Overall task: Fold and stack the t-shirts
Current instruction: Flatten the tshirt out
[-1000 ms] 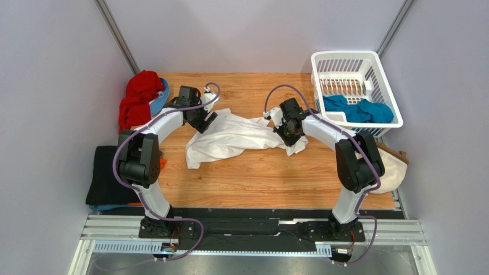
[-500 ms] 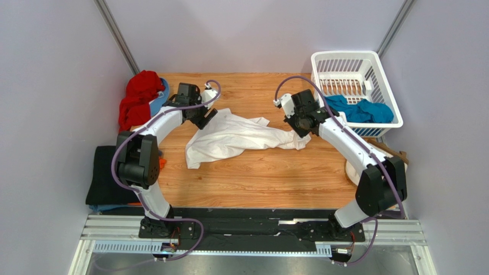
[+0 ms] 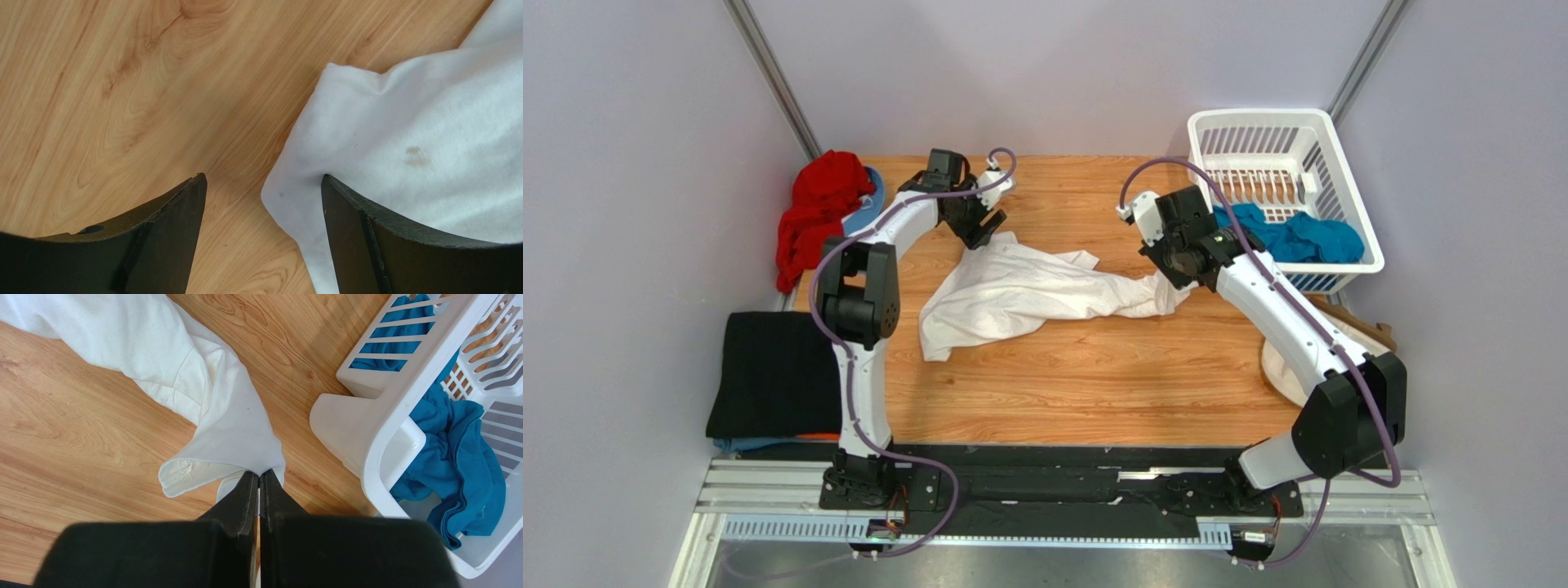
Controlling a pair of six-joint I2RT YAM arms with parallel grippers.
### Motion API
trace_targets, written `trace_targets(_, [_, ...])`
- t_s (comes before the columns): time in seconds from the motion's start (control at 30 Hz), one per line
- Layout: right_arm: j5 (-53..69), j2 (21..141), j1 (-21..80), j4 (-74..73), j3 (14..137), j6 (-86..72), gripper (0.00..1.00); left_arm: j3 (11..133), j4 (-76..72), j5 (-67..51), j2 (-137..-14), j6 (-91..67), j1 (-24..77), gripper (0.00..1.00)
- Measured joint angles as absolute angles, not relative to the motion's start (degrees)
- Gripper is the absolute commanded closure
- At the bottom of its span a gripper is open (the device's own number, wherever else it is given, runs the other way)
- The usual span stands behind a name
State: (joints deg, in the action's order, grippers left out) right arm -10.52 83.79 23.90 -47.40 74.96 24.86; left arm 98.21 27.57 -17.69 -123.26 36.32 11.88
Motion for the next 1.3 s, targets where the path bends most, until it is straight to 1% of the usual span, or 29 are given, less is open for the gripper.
trace_targets(0.13, [-10.9, 83.1, 23.9, -47.4, 74.5, 24.9, 1.00, 103.2, 30.8, -20.7, -126.8, 36.6, 11.9, 0.27])
trace_targets(0.3, [-11.4, 81.8, 23.9, -47.7, 73.5, 24.9, 1.00, 103.8, 33.1, -23.2, -127.0, 36.8, 11.9, 0.29])
trace_targets(0.43, [-11.5, 81.4, 23.9, -47.7, 72.9, 24.9, 1.00, 103.8, 35.3, -25.1, -127.0, 36.9, 11.9, 0.36])
trace_targets(0.5, [-11.5, 81.3, 23.9, -47.6, 72.6, 24.9, 1.00, 103.8, 35.9, -25.4, -127.0, 37.2, 11.9, 0.45])
trace_targets(0.53, [-11.5, 81.3, 23.9, -47.7, 72.5, 24.8, 1.00, 103.8, 36.2, -25.5, -127.0, 37.5, 11.9, 0.51])
trace_targets(0.6, [-11.5, 81.2, 23.9, -47.7, 72.2, 24.9, 1.00, 103.8, 36.8, -25.5, -127.1, 37.8, 11.9, 0.57])
trace_targets(0.63, [-11.5, 81.2, 23.9, -47.7, 72.0, 24.9, 1.00, 103.8, 37.1, -25.5, -127.2, 38.0, 11.9, 0.63])
trace_targets(0.67, [-11.5, 81.2, 23.9, -47.7, 72.0, 24.8, 1.00, 103.8, 37.5, -25.5, -127.3, 38.0, 11.9, 0.68])
trace_targets(0.73, [-11.5, 81.0, 23.9, -47.7, 71.9, 24.8, 1.00, 104.0, 38.2, -25.5, -127.9, 38.2, 11.9, 0.75])
trace_targets(0.8, [-11.5, 80.4, 23.9, -47.6, 71.4, 24.8, 1.00, 104.5, 38.7, -25.5, -128.7, 38.3, 11.9, 0.76])
trace_targets(0.87, [-11.5, 79.8, 23.8, -47.7, 70.9, 24.8, 1.00, 104.7, 39.1, -25.7, -129.3, 38.3, 11.9, 0.87])
trace_targets(0.9, [-11.6, 79.6, 23.8, -47.7, 70.7, 24.8, 1.00, 104.7, 39.2, -25.9, -129.5, 38.3, 11.9, 0.96])
trace_targets(0.93, [-11.6, 79.5, 23.8, -47.7, 70.5, 24.8, 1.00, 104.7, 39.4, -25.9, -129.6, 38.3, 11.9, 1.00])
trace_targets(1.13, [-13.3, 79.4, 23.8, -46.9, 70.1, 24.7, 1.00, 104.7, 39.6, -24.6, -129.6, 37.0, 11.9, 1.00])
trace_targets(1.23, [-16.2, 79.4, 23.8, -45.4, 70.8, 25.3, 1.00, 104.1, 38.3, -20.9, -128.6, 34.7, 11.9, 1.00])
trace_targets(1.3, [-18.7, 79.5, 23.8, -44.7, 72.7, 26.4, 1.00, 101.8, 36.7, -17.3, -125.3, 32.9, 12.0, 1.00])
